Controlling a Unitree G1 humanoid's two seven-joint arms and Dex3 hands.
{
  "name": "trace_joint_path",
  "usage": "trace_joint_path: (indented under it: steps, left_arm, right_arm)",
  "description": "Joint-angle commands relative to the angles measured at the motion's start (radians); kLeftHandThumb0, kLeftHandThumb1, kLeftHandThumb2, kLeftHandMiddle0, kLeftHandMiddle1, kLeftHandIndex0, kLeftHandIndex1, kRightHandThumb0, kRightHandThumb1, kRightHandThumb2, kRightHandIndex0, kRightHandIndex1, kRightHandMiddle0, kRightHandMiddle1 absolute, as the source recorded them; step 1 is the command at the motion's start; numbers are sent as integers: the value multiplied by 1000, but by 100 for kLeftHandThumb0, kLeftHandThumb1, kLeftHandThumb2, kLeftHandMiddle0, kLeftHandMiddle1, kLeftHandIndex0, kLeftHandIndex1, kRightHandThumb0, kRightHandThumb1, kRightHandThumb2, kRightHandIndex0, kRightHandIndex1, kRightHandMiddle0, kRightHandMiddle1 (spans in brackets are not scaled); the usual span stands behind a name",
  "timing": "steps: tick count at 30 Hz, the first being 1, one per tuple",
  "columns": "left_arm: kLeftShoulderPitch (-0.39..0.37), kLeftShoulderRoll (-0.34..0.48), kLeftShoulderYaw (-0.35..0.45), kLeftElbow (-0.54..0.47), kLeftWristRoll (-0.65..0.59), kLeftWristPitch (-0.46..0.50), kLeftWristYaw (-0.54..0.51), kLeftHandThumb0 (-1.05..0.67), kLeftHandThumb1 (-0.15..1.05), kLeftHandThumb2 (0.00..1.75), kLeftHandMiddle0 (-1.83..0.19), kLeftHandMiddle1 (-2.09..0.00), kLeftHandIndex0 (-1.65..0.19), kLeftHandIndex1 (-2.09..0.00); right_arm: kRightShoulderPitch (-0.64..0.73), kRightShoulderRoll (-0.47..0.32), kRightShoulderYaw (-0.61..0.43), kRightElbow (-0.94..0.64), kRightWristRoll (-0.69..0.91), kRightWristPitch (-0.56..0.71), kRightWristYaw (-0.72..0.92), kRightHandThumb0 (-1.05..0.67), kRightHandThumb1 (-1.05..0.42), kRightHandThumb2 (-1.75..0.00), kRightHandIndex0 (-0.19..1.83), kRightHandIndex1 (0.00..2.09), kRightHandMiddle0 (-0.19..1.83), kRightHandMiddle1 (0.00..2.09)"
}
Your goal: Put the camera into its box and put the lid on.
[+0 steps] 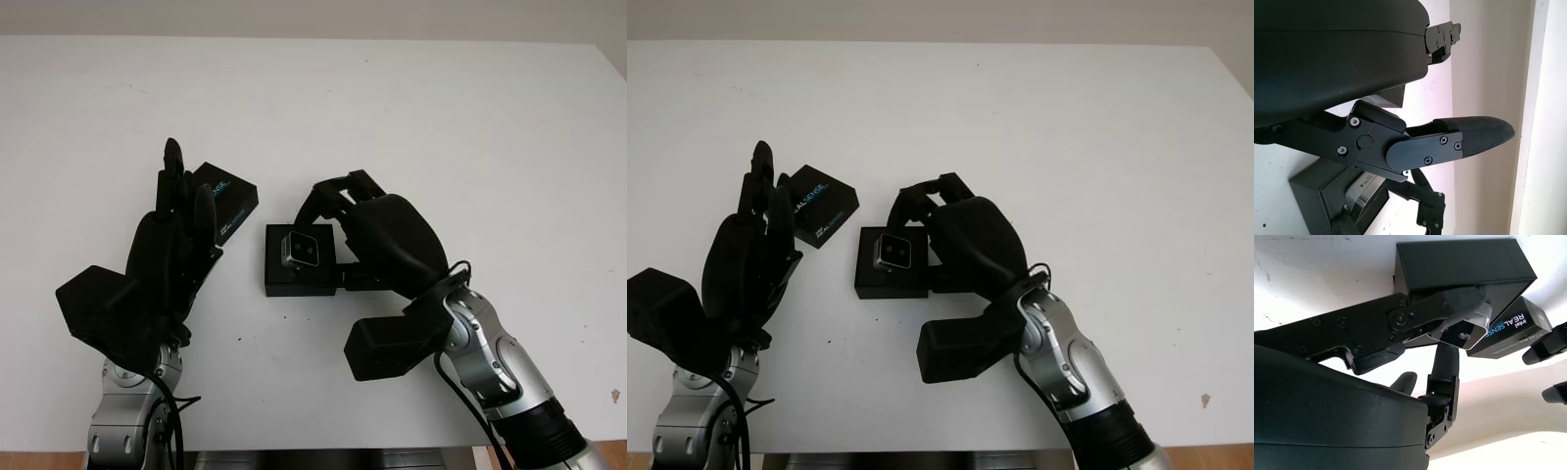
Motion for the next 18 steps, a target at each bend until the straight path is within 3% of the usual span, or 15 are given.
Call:
trace_joint_path:
  steps: [1, 9, 18]
  left_arm:
    - [11, -1, 1, -10, 2, -9, 1, -80, 105, 61, 19, 0, 19, 0]
    - [19, -1, 2, -7, 2, -25, 0, -80, 105, 60, 19, 0, 19, 0]
    - [32, 13, 9, -18, 15, -24, -4, -81, 105, 60, 19, 0, 19, 0]
  right_arm:
    - [4, -4, 9, 13, -7, -22, -26, -51, -102, -6, 10, 96, 38, 148]
    - [-5, -18, 21, 56, -68, -76, -132, -46, -105, -18, 14, 104, 39, 157]
    - [-19, -23, 32, 91, -99, -104, -208, -45, -105, -18, 11, 115, 37, 168]
